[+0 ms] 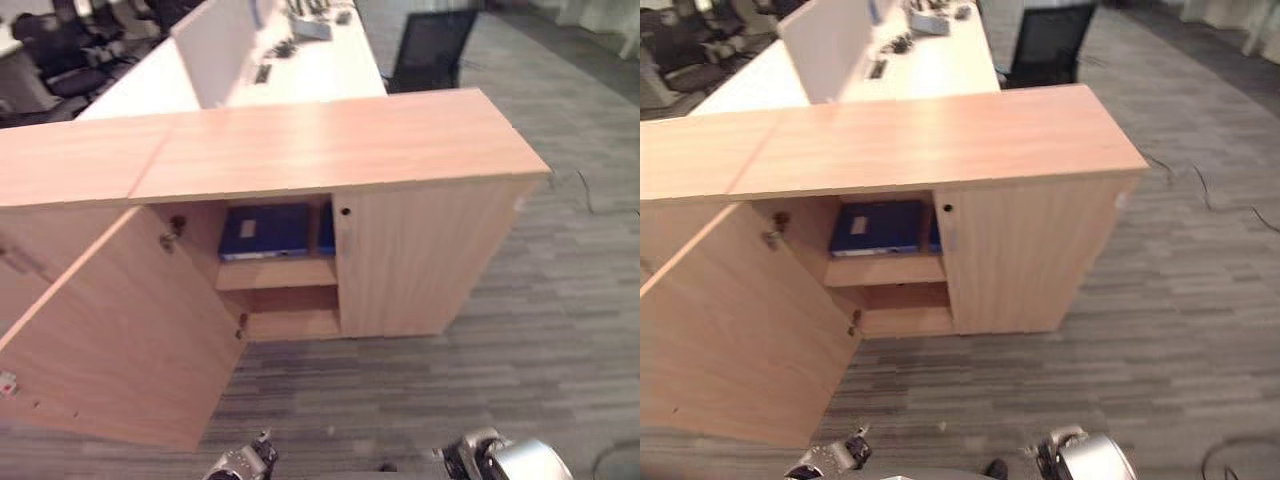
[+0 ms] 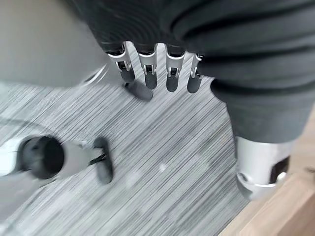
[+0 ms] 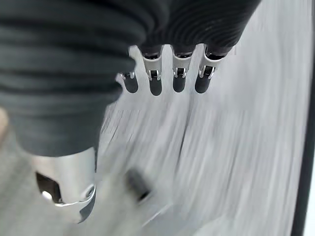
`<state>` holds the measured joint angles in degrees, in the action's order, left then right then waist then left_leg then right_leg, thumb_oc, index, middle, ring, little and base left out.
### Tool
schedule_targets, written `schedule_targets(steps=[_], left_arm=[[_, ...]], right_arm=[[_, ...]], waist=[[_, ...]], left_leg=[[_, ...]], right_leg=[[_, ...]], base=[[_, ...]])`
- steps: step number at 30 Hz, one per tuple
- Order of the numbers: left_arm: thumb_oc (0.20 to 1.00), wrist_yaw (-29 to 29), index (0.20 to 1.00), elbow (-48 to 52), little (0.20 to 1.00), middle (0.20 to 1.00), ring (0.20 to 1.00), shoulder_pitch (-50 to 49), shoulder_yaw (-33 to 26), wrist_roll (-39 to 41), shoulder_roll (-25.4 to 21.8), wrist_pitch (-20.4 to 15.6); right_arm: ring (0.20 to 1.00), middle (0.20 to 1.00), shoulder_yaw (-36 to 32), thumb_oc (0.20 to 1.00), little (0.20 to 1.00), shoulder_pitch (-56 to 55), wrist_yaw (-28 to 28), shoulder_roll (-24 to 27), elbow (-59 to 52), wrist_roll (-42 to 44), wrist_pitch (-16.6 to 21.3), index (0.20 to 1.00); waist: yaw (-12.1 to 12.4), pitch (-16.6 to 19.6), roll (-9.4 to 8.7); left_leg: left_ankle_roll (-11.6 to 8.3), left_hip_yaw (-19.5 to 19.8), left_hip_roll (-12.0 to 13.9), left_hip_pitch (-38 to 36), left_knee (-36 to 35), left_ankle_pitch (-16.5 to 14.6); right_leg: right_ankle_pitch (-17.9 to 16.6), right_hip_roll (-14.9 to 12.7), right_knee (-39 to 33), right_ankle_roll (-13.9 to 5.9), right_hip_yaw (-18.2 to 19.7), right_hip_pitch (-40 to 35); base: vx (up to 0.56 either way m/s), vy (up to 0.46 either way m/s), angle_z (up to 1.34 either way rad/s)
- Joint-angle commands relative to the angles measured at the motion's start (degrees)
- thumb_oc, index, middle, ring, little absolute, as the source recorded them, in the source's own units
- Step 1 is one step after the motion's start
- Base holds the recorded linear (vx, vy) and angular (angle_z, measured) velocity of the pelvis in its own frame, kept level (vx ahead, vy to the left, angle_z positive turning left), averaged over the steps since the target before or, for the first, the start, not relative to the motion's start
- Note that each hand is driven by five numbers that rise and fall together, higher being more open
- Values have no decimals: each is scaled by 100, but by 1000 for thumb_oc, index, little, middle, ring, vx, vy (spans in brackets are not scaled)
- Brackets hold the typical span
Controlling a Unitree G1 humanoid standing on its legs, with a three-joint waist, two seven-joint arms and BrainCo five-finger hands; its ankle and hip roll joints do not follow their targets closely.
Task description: Put the empty folder in the office cabinet
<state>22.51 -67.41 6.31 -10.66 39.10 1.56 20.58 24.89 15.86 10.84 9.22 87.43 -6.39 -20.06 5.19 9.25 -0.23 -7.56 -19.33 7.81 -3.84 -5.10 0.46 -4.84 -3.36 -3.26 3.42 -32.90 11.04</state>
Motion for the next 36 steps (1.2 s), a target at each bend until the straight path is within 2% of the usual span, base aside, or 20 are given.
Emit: schedule_targets(steps=[1,8,12,18,19,20,21,22,24,25,26,28,31,33,36], left_arm=[[1000,-5,1000,-191,1000,1000,1000,-94,104,-4,145,79],[1000,8,1000,-79,1000,1000,1000,-80,100,220,117,-41],[1000,20,1000,16,1000,1000,1000,-81,68,474,54,-149],[1000,48,1000,185,1000,1000,1000,-172,158,595,-126,-189],[1000,39,1000,131,1000,1000,1000,-125,185,583,-204,-190],[1000,53,1000,109,1000,1000,1000,-84,232,564,-255,-205],[1000,44,1000,92,1000,1000,1000,-9,247,530,-308,-226],[1000,-22,1000,32,1000,1000,1000,75,202,459,-386,-253],[1000,-116,1000,-107,1000,1000,1000,217,176,319,-508,-271],[1000,-118,1000,-134,1000,1000,1000,246,172,292,-528,-263],[1000,-124,1000,-144,1000,1000,1000,284,166,263,-533,-261],[1000,-95,1000,-89,1000,1000,1000,229,182,218,-562,-288],[1000,4,1000,28,1000,1000,1000,186,126,320,-585,-257],[1000,23,1000,188,1000,1000,1000,92,41,347,-578,-229],[1000,103,1000,580,1000,1000,1000,-119,29,331,-554,-177]], right_arm=[[1000,1000,110,1000,1000,494,508,-163,441,-849,88,1000],[1000,1000,1713,1000,1000,459,771,-207,615,-2406,81,1000],[1000,1000,2751,1000,1000,359,817,-112,532,-3408,51,1000],[1000,1000,3811,1000,1000,67,631,128,387,-4644,-140,1000],[1000,1000,3957,1000,1000,29,512,179,312,-4846,-161,1000],[1000,1000,4005,1000,1000,-28,466,182,235,-4922,-170,1000],[1000,1000,4028,1000,1000,-118,391,176,140,-4967,-172,1000],[1000,1000,4047,1000,1000,-164,297,197,37,-5027,-169,1000],[1000,1000,3984,1000,1000,-389,188,228,-97,-5084,-196,1000],[1000,1000,3910,1000,1000,-477,180,244,-104,-5077,-256,1000],[1000,1000,3794,1000,1000,-618,156,239,-84,-5035,-324,1000],[1000,1000,3560,1000,1000,-786,113,151,-2,-5044,-459,1000],[1000,1000,3395,1000,1000,-995,88,168,15,-5079,-604,1000],[1000,1000,3369,1000,1000,-1103,118,189,34,-5142,-688,1000],[1000,1000,3222,1000,1000,-1312,328,181,103,-5071,-883,1000]], waist=[[69,-67,-44],[223,-214,-13],[244,-385,-12],[222,-571,39],[177,-626,75],[98,-676,119],[-5,-700,155],[-50,-693,173],[-130,-659,179],[-155,-652,177],[-162,-620,147],[-182,-531,51],[-264,-460,16],[-217,-391,-17],[-174,-310,-41]], left_leg=[[69,213,-268,71,10,-522],[294,473,-468,311,10,-395],[526,657,-705,504,10,-263],[769,983,-930,665,10,-98],[805,1085,-923,703,10,-60],[823,1181,-904,733,10,-27],[828,1274,-901,768,10,-6],[832,1307,-893,819,10,-4],[827,1439,-905,934,10,55],[839,1516,-919,962,10,78],[848,1614,-966,1011,10,103],[866,1805,-1053,1096,10,110],[848,2047,-1094,1166,10,104],[825,2068,-1079,1144,10,82],[792,2188,-1028,1070,10,46]], right_leg=[[245,-37,-174,-342,907,-297],[3,-281,-174,-537,895,-138],[-135,-586,-174,-779,891,-3],[-51,-903,-19,-988,806,-53],[44,-922,201,-993,983,37],[112,-889,315,-961,1318,132],[229,-762,473,-923,1821,277],[385,-523,704,-924,2489,499],[659,-18,1022,-903,3434,664],[733,123,1068,-899,3637,686],[793,296,1073,-806,3789,672],[678,311,717,-623,3636,437],[463,377,196,-534,3747,158],[299,337,-132,-463,3702,-33],[327,395,-174,-356,3614,-172]], base=[[-67,144,28],[-100,180,13],[-144,251,17],[-86,172,24],[-93,133,44],[-76,130,51],[-52,122,71],[-29,104,94],[0,41,67],[19,-17,29],[36,-51,42],[64,-99,81],[57,-118,44],[84,-110,14],[79,-120,7]])
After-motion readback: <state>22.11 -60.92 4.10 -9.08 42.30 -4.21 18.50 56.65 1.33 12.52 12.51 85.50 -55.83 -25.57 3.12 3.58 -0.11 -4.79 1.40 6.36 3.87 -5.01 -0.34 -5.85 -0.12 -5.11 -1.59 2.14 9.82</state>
